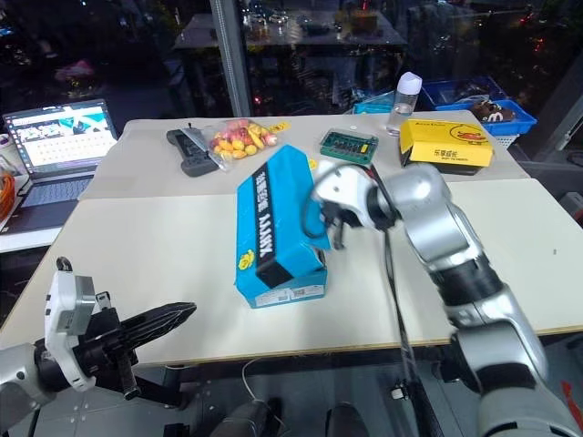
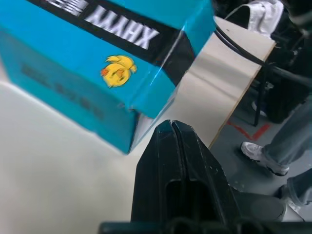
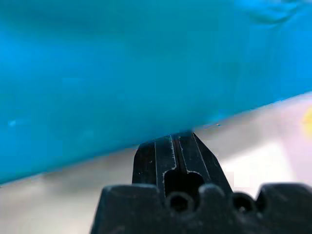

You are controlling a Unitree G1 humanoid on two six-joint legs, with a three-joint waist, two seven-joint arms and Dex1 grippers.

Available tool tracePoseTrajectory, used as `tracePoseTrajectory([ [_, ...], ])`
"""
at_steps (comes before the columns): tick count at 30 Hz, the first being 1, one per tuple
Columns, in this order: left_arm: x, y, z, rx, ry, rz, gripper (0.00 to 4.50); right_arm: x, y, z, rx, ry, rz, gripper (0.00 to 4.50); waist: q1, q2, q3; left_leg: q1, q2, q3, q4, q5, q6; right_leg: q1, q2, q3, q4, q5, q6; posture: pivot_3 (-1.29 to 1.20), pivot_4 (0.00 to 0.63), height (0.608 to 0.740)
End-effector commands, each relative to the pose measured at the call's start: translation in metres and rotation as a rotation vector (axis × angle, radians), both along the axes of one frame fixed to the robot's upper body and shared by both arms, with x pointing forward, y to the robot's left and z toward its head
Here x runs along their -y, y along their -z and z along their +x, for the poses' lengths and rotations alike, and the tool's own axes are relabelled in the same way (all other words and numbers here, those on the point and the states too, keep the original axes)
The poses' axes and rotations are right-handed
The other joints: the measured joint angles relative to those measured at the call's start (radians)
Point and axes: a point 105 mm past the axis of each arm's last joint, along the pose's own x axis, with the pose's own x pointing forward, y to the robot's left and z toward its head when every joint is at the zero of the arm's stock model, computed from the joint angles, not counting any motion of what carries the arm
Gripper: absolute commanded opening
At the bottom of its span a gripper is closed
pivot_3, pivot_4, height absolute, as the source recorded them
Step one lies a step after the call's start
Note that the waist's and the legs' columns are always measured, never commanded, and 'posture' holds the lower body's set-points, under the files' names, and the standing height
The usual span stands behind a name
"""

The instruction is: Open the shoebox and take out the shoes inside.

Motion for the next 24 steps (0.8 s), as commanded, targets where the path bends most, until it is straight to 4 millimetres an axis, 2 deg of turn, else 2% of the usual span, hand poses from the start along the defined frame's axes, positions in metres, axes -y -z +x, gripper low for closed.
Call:
tracePoseTrajectory([
  [1, 0.011, -0.007, -0.008, 0.031, 0.049, -0.012, 0.01, -0.034, -0.076, -0.002, 0.058, -0.037, 0.334, 0.00, -0.004, 0.000, 0.000, 0.000, 0.000, 0.000, 0.000, 0.000, 0.000, -0.001, 0.003, 0.000, 0.000, 0.000, -0.001, 0.00, 0.150, 0.738],
  [2, 0.013, -0.008, -0.009, 0.030, 0.053, -0.012, 0.01, -0.037, -0.087, -0.003, 0.038, -0.045, 0.402, 0.00, -0.003, 0.000, 0.000, 0.000, 0.000, 0.000, 0.000, 0.000, -0.001, -0.002, 0.004, 0.000, 0.000, 0.001, -0.003, 0.00, 0.150, 0.738],
  [4, 0.013, -0.008, -0.011, 0.030, 0.052, -0.005, 0.01, -0.037, -0.092, -0.002, 0.034, -0.053, 0.438, 0.00, 0.006, 0.000, 0.000, 0.000, 0.000, 0.000, 0.000, -0.001, -0.001, -0.004, 0.005, 0.000, 0.000, 0.004, -0.004, 0.00, 0.150, 0.738],
  [7, 0.012, -0.008, -0.012, 0.026, 0.035, -0.007, 0.01, -0.032, -0.078, 0.005, 0.033, -0.021, 0.396, 0.00, 0.025, 0.000, 0.000, 0.001, -0.002, -0.001, 0.001, -0.003, -0.002, -0.002, 0.005, 0.000, -0.001, 0.004, -0.004, 0.00, 0.150, 0.738],
  [13, 0.018, -0.011, -0.018, 0.025, 0.036, -0.029, 0.01, -0.013, -0.049, 0.019, 0.006, 0.058, 0.319, 0.00, 0.020, 0.001, 0.000, 0.001, -0.002, 0.001, 0.001, -0.003, -0.003, -0.003, 0.005, 0.001, -0.001, 0.005, -0.004, 0.00, 0.150, 0.738],
  [19, -0.011, -0.028, 0.016, 0.048, 0.039, 0.021, 0.01, -0.002, -0.035, 0.023, -0.016, 0.098, 0.264, 0.00, 0.016, 0.002, 0.001, 0.001, 0.001, 0.002, 0.000, -0.002, -0.003, -0.006, 0.007, 0.002, 0.001, 0.005, -0.005, 0.00, 0.150, 0.738],
  [22, -0.039, -0.041, 0.051, 0.088, 0.083, 0.177, 0.01, 0.004, -0.022, 0.021, -0.040, 0.112, 0.216, 0.00, 0.019, 0.002, 0.001, 0.002, 0.002, 0.003, 0.000, -0.002, -0.003, -0.005, 0.011, 0.002, 0.001, 0.005, -0.006, 0.00, 0.150, 0.738],
  [24, -0.058, -0.054, 0.073, 0.089, 0.113, 0.213, 0.01, 0.012, -0.016, 0.019, -0.054, 0.125, 0.180, 0.00, 0.021, 0.003, 0.002, 0.002, 0.002, 0.003, 0.000, -0.002, -0.004, -0.005, 0.012, 0.002, 0.000, 0.005, -0.007, 0.00, 0.150, 0.738],
])
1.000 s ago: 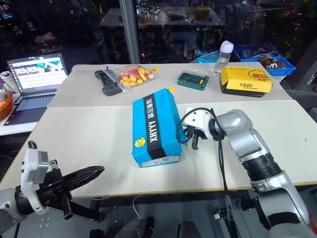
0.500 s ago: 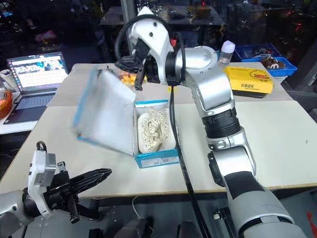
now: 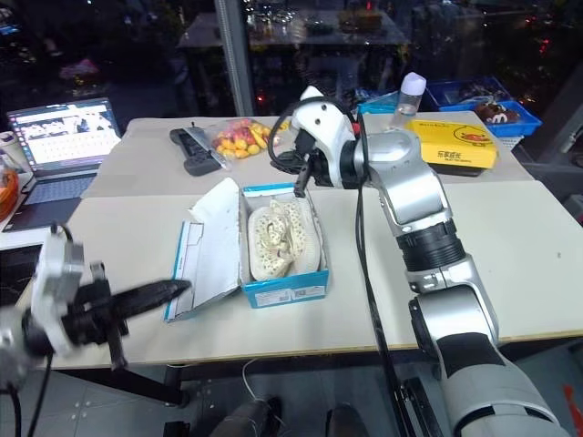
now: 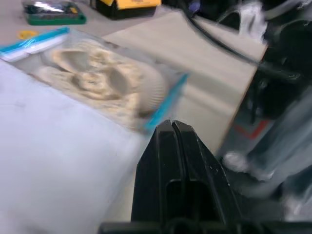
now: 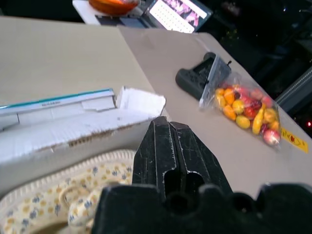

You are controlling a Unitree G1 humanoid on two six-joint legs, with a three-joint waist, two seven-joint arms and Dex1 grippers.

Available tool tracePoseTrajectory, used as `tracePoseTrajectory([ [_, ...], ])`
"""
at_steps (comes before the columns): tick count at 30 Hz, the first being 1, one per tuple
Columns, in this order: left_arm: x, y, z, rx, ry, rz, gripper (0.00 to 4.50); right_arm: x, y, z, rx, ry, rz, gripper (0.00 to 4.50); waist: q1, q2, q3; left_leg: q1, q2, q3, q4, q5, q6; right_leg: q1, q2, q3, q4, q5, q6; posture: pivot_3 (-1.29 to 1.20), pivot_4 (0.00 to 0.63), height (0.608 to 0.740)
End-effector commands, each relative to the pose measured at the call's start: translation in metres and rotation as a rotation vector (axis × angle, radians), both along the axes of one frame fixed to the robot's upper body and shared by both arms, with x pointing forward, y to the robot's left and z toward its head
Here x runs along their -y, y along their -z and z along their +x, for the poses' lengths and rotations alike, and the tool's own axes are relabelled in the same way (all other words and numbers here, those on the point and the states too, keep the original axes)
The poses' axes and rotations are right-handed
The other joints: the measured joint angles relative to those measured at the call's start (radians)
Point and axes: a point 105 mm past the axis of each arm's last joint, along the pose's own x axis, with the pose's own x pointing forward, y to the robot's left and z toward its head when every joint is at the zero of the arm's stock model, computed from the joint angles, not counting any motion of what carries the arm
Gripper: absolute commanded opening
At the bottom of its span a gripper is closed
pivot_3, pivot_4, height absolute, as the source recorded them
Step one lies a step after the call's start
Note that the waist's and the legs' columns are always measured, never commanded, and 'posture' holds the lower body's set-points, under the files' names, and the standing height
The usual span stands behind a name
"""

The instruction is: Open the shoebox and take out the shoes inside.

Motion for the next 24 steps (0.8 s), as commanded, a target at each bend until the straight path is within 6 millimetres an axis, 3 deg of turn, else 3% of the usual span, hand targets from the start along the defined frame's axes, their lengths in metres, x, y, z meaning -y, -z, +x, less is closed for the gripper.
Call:
tracePoseTrajectory([
  [1, -0.034, -0.016, 0.033, 0.005, 0.054, 0.061, 0.01, 0.010, -0.001, -0.008, 0.017, 0.000, -0.057, 0.00, 0.001, 0.001, 0.001, 0.000, 0.000, 0.001, 0.000, 0.000, 0.000, 0.000, 0.000, 0.000, 0.000, 0.000, 0.000, 0.00, 0.150, 0.738],
  [4, -0.047, -0.013, 0.053, 0.012, 0.046, 0.089, 0.01, 0.015, 0.007, -0.007, 0.001, 0.012, -0.102, 0.00, -0.004, 0.001, 0.001, -0.001, 0.000, 0.002, 0.000, 0.000, 0.000, -0.002, 0.000, 0.001, -0.001, 0.001, 0.001, 0.00, 0.150, 0.738],
  [9, -0.052, -0.008, 0.076, 0.006, 0.043, 0.066, 0.01, 0.027, 0.017, -0.005, -0.042, 0.035, -0.169, 0.00, -0.015, 0.000, 0.001, -0.008, 0.004, 0.006, 0.001, 0.002, 0.005, -0.010, 0.001, 0.003, 0.003, 0.002, -0.001, 0.00, 0.150, 0.738],
  [11, -0.051, -0.004, 0.079, 0.003, 0.061, 0.074, 0.50, 0.030, 0.016, -0.004, -0.053, 0.040, -0.184, 0.00, -0.025, 0.000, 0.002, -0.012, 0.004, 0.008, 0.003, 0.003, 0.006, -0.014, 0.001, 0.002, 0.008, 0.003, -0.002, 0.00, 0.150, 0.738],
  [14, -0.046, -0.005, 0.081, 0.010, 0.088, 0.064, 1.31, 0.030, 0.016, -0.003, -0.052, 0.032, -0.200, 0.67, -0.030, 0.000, 0.002, -0.012, 0.005, 0.008, 0.003, 0.003, 0.006, -0.014, 0.001, 0.002, 0.009, 0.003, -0.002, 0.00, 0.150, 0.738],
  [20, -0.041, -0.009, 0.082, 0.030, 0.102, 0.063, 3.48, 0.026, 0.013, 0.000, -0.038, 0.006, -0.196, 2.78, -0.033, 0.000, 0.002, -0.012, 0.008, 0.009, 0.004, 0.003, 0.006, -0.014, 0.003, 0.002, 0.009, 0.004, -0.003, 0.00, 0.150, 0.738],
  [23, -0.040, -0.010, 0.081, 0.040, 0.102, 0.066, 4.42, 0.015, 0.017, 0.000, -0.027, -0.037, -0.227, 3.73, -0.033, 0.000, 0.002, -0.012, 0.008, 0.009, 0.004, 0.003, 0.006, -0.014, 0.003, 0.002, 0.010, 0.004, -0.003, 0.00, 0.150, 0.738],
  [24, -0.040, -0.010, 0.081, 0.042, 0.102, 0.068, 4.50, 0.010, 0.020, 0.000, -0.025, -0.058, -0.239, 4.11, -0.034, 0.000, 0.002, -0.012, 0.008, 0.009, 0.004, 0.003, 0.006, -0.014, 0.003, 0.002, 0.010, 0.004, -0.003, 0.00, 0.150, 0.738],
])
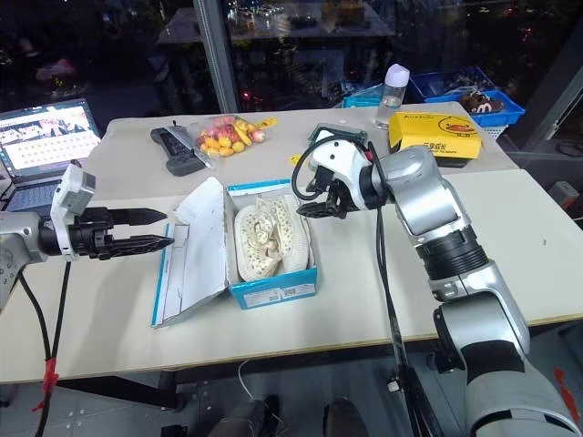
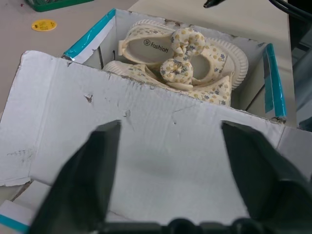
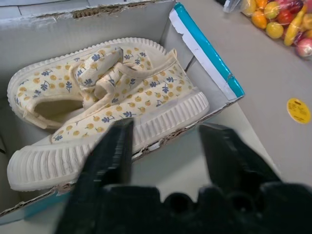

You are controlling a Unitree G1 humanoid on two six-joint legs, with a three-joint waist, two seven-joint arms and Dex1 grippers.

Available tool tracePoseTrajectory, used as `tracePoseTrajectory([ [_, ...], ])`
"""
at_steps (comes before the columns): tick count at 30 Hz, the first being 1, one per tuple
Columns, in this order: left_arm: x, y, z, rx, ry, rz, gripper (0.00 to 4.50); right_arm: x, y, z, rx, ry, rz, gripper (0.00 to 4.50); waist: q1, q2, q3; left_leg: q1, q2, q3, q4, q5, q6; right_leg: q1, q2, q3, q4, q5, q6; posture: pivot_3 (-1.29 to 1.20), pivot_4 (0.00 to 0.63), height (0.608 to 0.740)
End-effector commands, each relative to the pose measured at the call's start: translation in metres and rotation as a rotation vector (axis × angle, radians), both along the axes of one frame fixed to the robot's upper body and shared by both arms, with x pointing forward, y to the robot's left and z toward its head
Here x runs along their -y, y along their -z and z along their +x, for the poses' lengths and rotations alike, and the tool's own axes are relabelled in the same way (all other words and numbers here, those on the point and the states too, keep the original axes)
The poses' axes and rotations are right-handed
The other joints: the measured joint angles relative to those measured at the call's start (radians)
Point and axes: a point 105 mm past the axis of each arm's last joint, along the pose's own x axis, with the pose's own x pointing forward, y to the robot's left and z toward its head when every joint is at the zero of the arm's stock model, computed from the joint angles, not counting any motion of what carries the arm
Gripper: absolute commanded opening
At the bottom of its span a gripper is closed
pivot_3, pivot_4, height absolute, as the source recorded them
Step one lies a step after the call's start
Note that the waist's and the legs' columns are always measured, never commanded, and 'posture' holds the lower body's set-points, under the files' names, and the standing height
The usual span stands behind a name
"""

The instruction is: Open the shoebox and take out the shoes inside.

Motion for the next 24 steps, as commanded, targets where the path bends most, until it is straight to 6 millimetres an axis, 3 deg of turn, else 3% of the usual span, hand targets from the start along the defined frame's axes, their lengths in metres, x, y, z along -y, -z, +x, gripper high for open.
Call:
tracePoseTrajectory([
  [1, 0.002, -0.016, -0.004, 0.073, 0.015, 0.010, 4.50, -0.024, -0.010, -0.003, 0.070, -0.095, -0.033, 4.39, -0.002, 0.000, 0.000, 0.000, 0.000, 0.000, 0.000, 0.000, 0.000, 0.000, 0.000, 0.000, 0.000, 0.000, 0.000, 0.00, 0.150, 0.738],
  [9, 0.004, -0.014, -0.011, 0.044, 0.026, 0.012, 4.50, -0.071, 0.010, -0.011, -0.014, -0.256, -0.060, 4.39, -0.004, 0.000, 0.000, 0.000, 0.000, 0.000, 0.001, 0.000, -0.001, -0.001, 0.000, 0.000, 0.003, 0.000, -0.001, 0.00, 0.150, 0.738],
  [18, 0.003, -0.012, -0.014, 0.052, -0.007, -0.007, 4.50, -0.054, 0.059, 0.016, -0.007, -0.194, -0.262, 4.39, 0.001, 0.000, 0.000, 0.001, 0.000, 0.000, 0.002, 0.001, -0.002, -0.001, 0.000, -0.002, 0.005, 0.001, -0.001, 0.00, 0.150, 0.738],
  [23, 0.001, -0.005, -0.015, 0.047, -0.030, -0.006, 4.50, -0.051, 0.066, 0.021, 0.005, -0.190, -0.286, 4.39, 0.000, 0.000, 0.000, 0.005, 0.001, 0.000, 0.001, 0.001, -0.003, 0.001, 0.001, -0.001, 0.005, 0.001, -0.002, 0.00, 0.150, 0.738],
  [24, 0.001, -0.005, -0.015, 0.047, -0.030, -0.008, 4.50, -0.053, 0.064, 0.020, 0.005, -0.198, -0.280, 3.84, 0.001, 0.000, 0.000, 0.008, 0.001, 0.000, 0.000, 0.001, -0.005, 0.001, 0.001, -0.001, 0.005, 0.001, -0.002, 0.00, 0.150, 0.738],
])
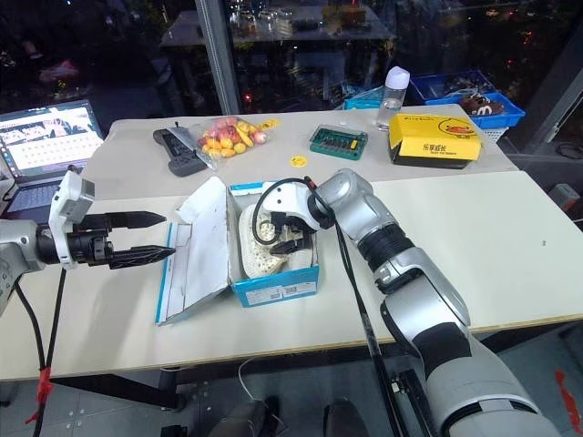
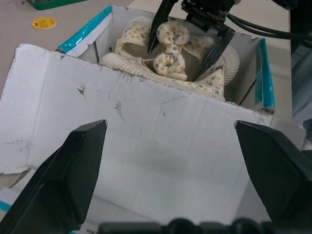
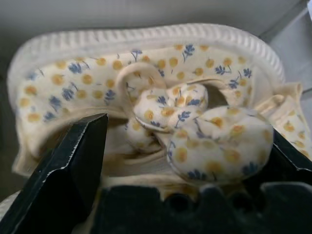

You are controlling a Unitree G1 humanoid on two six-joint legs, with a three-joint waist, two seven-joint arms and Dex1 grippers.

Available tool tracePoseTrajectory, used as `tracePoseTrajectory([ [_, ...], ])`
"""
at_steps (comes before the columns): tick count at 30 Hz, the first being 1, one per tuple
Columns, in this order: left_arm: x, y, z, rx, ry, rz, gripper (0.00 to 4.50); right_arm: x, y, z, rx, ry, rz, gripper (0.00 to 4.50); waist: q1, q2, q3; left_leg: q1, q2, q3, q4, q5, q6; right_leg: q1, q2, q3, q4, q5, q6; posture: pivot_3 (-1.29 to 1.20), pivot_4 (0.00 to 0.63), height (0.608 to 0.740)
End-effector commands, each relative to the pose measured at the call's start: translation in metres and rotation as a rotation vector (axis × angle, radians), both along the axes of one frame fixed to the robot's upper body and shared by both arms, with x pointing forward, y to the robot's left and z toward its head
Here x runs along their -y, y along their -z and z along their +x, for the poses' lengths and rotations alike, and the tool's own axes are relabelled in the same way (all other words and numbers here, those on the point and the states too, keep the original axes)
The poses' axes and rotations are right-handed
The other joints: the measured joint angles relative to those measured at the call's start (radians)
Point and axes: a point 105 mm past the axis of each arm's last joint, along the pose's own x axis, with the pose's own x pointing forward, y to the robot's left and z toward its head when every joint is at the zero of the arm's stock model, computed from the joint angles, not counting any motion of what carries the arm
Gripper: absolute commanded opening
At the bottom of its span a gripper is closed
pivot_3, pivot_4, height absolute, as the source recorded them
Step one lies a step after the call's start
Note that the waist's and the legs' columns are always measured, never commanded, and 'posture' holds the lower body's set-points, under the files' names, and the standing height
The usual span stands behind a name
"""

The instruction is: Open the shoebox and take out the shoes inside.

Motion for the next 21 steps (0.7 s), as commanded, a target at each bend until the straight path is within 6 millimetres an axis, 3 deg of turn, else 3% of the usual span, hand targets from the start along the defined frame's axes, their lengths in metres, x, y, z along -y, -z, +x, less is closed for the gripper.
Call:
tracePoseTrajectory([
  [1, -0.001, -0.012, -0.003, 0.054, -0.005, -0.004, 4.50, 0.001, -0.006, 0.003, 0.033, 0.003, -0.011, 3.70, 0.002, 0.000, 0.000, 0.002, 0.000, 0.000, 0.000, -0.001, -0.002, 0.001, 0.000, 0.000, 0.000, 0.000, 0.000, 0.00, 0.150, 0.738],
  [8, 0.000, -0.012, -0.001, 0.060, -0.008, -0.004, 4.50, -0.002, -0.009, 0.002, 0.053, -0.005, -0.009, 1.25, 0.002, 0.000, 0.000, 0.003, 0.001, 0.000, 0.000, -0.002, -0.006, 0.001, 0.001, -0.001, 0.001, 0.000, 0.000, 0.00, 0.150, 0.738],
  [11, 0.002, -0.011, 0.000, 0.062, -0.004, -0.005, 4.50, -0.003, -0.011, 0.001, 0.058, -0.009, -0.006, 0.41, 0.001, 0.000, 0.000, 0.003, 0.001, 0.000, 0.000, -0.002, -0.005, 0.001, 0.001, -0.001, 0.000, 0.000, -0.001, 0.00, 0.150, 0.738],
  [15, 0.003, -0.009, 0.001, 0.062, -0.002, -0.001, 4.50, -0.005, -0.022, 0.003, 0.089, 0.004, 0.034, 0.27, 0.001, 0.000, 0.000, 0.003, 0.001, 0.000, 0.000, -0.002, -0.005, 0.001, 0.001, -0.001, 0.001, 0.000, -0.001, 0.00, 0.150, 0.738],
  [21, 0.003, -0.008, 0.002, 0.065, -0.007, 0.002, 4.50, -0.003, -0.080, -0.001, 0.100, 0.043, 0.252, 0.27, 0.001, 0.000, 0.000, 0.002, 0.001, 0.000, 0.000, -0.002, -0.005, 0.001, 0.001, -0.001, 0.001, 0.000, -0.001, 0.00, 0.150, 0.738],
])
